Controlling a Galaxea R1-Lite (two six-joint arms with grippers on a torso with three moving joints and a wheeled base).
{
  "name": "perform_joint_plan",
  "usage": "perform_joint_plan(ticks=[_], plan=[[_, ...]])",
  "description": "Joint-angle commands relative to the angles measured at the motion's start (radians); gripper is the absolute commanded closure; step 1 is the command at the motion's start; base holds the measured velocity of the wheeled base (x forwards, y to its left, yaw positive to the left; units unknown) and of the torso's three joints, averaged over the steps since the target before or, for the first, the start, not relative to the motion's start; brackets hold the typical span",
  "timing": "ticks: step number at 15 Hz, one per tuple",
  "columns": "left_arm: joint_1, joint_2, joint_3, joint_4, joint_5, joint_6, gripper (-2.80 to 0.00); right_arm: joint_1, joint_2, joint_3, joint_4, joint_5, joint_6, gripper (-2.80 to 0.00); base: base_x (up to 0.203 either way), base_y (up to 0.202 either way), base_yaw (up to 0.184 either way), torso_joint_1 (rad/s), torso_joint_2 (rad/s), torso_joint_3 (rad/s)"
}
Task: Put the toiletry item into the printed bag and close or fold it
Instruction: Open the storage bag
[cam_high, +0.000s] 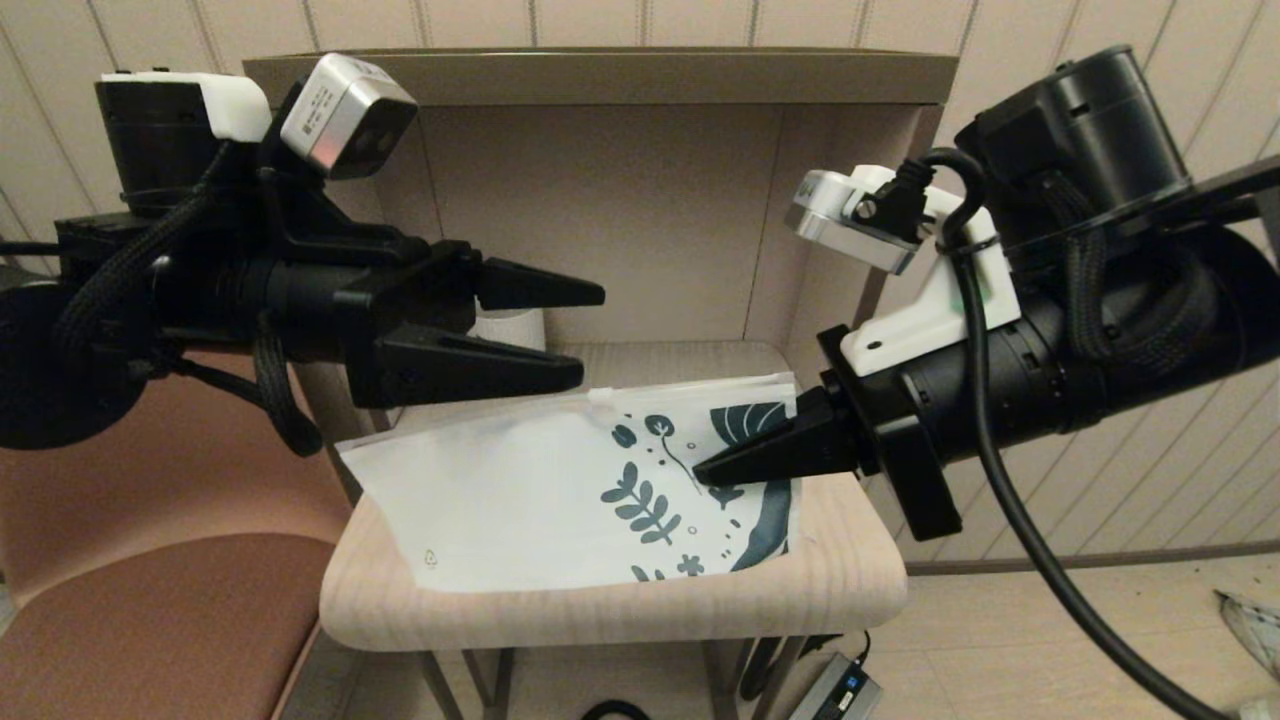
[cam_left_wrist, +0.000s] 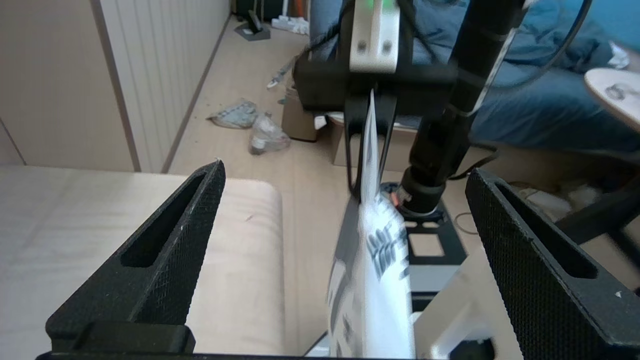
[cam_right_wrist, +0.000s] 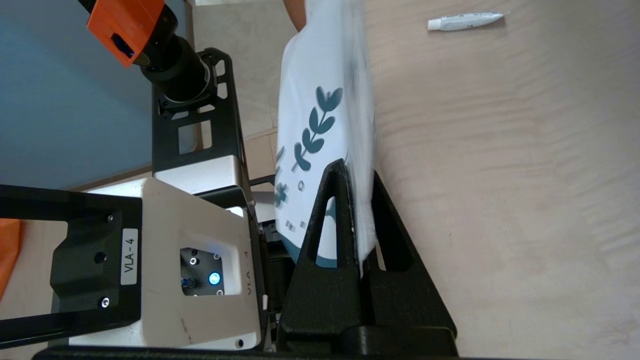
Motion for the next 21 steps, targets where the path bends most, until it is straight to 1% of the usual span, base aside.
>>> perform_joint_plan(ticks=[1, 3, 5, 7, 8, 9, 10, 12, 13, 14, 15, 16, 17, 18, 19, 21], plan=[[-0.002, 0.015, -0.092, 0.074, -0.007, 0.001, -2.8, 0.005, 0.003, 0.005, 0.003, 0.004, -0.002, 0.0, 0.0, 0.0, 0.0, 0.0, 0.0, 0.0], [-0.008, 0.038, -0.129, 0.108, -0.004, 0.004, -2.8, 0.005, 0.011, 0.001, 0.004, 0.005, -0.002, 0.0, 0.0, 0.0, 0.0, 0.0, 0.0, 0.0], [-0.01, 0.052, -0.153, 0.146, 0.027, 0.009, -2.8, 0.012, 0.01, 0.005, 0.002, 0.005, -0.002, 0.0, 0.0, 0.0, 0.0, 0.0, 0.0, 0.0], [-0.008, 0.056, -0.182, 0.199, 0.033, 0.009, -2.8, 0.012, 0.01, 0.002, 0.002, 0.005, 0.0, 0.0, 0.0, 0.0, 0.0, 0.0, 0.0, 0.0], [-0.009, 0.057, -0.234, 0.272, 0.045, 0.009, -2.8, 0.012, 0.01, 0.005, 0.0, 0.005, 0.0, 0.0, 0.0, 0.0, 0.0, 0.0, 0.0, 0.0], [-0.009, 0.055, -0.287, 0.401, 0.064, 0.011, -2.8, 0.012, 0.007, 0.007, 0.0, 0.005, 0.0, 0.0, 0.0, 0.0, 0.0, 0.0, 0.0, 0.0], [-0.006, 0.05, -0.334, 0.526, 0.093, 0.038, -2.8, 0.012, 0.004, 0.008, 0.0, 0.004, 0.0, 0.0, 0.0, 0.0, 0.0, 0.0, 0.0, 0.0], [0.006, 0.046, -0.348, 0.606, 0.15, 0.207, -2.8, 0.012, 0.001, 0.011, 0.0, 0.004, 0.0, 0.0, 0.0, 0.0, 0.0, 0.0, 0.0, 0.0], [0.007, 0.042, -0.353, 0.66, 0.183, 0.305, -2.8, 0.012, 0.001, 0.01, 0.0, 0.004, 0.0, 0.0, 0.0, 0.0, 0.0, 0.0, 0.0, 0.0], [0.007, 0.041, -0.363, 0.725, 0.213, 0.413, -2.8, 0.012, 0.001, 0.006, 0.0, 0.004, 0.0, 0.0, 0.0, 0.0, 0.0, 0.0, 0.0, 0.0], [0.007, 0.044, -0.38, 0.817, 0.242, 0.506, -2.8, 0.012, 0.001, 0.002, 0.0, 0.004, 0.0, 0.0, 0.0, 0.0, 0.0, 0.0, 0.0, 0.0], [0.002, 0.05, -0.412, 0.911, 0.275, 0.566, -2.8, 0.011, 0.003, -0.001, -0.001, 0.004, 0.0, 0.0, 0.0, 0.0, 0.0, 0.0, 0.0, 0.0], [-0.006, 0.056, -0.455, 0.977, 0.296, 0.6, -2.8, 0.011, 0.003, -0.01, 0.0, 0.004, 0.0, 0.0, 0.0, 0.0, 0.0, 0.0, 0.0, 0.0], [-0.009, 0.058, -0.484, 0.998, 0.302, 0.613, -2.8, 0.011, 0.003, -0.017, 0.0, 0.004, 0.0, 0.0, 0.0, 0.0, 0.0, 0.0, 0.0, 0.0], [-0.014, 0.06, -0.508, 1.007, 0.303, 0.617, -2.8, 0.011, 0.004, -0.026, 0.001, 0.004, 0.0, 0.0, 0.0, 0.0, 0.0, 0.0, 0.0, 0.0], [-0.044, 0.057, -0.511, 1.011, 0.302, 0.632, -2.8, 0.01, 0.015, -0.043, 0.002, 0.005, 0.0, 0.0, 0.0, 0.0, 0.0, 0.0, 0.0, 0.0]])
